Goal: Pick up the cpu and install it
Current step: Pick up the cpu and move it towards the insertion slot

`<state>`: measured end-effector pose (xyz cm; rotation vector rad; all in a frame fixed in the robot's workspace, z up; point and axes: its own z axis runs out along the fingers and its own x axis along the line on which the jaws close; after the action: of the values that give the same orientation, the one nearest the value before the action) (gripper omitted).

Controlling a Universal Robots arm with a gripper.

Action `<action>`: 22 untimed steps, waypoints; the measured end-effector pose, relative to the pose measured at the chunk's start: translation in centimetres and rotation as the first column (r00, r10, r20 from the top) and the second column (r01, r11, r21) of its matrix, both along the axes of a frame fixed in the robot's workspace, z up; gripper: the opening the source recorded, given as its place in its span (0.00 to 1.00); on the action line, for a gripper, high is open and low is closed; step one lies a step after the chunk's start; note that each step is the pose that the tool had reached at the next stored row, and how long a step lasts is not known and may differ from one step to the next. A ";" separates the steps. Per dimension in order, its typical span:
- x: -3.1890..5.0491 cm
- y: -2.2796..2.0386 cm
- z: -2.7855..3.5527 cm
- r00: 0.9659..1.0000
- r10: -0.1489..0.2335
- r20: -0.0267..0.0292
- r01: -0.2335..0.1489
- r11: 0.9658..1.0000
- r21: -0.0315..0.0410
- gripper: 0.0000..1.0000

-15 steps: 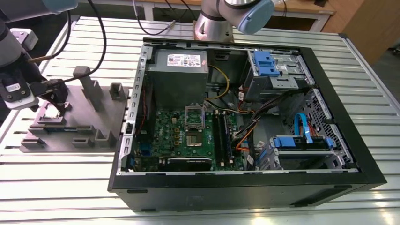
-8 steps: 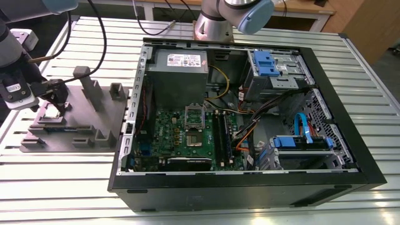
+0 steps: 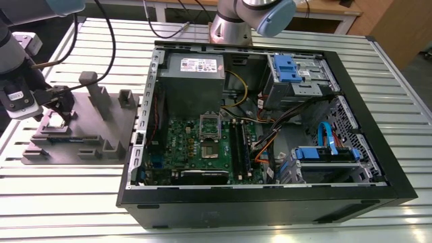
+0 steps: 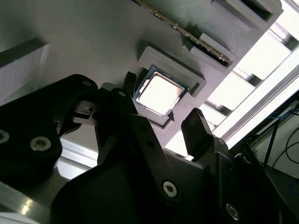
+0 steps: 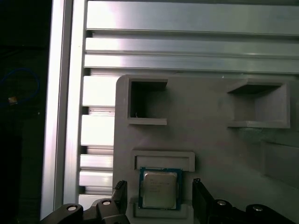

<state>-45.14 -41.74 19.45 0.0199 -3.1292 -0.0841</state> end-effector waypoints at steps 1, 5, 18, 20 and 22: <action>0.01 0.00 -0.05 1.000 0.000 0.000 0.000 1.000 0.000 0.66; 0.02 0.00 -0.21 1.000 0.000 0.000 0.000 1.000 0.000 0.66; 0.15 0.00 -0.81 1.000 -0.003 0.000 0.003 1.000 0.000 0.66; 0.16 0.00 -0.94 1.000 -0.004 0.000 0.004 1.000 0.000 0.66; 0.15 0.00 -1.03 1.000 -0.005 0.000 0.005 1.000 0.000 0.66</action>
<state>-44.98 -41.74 18.42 0.0124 -3.1294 -0.0843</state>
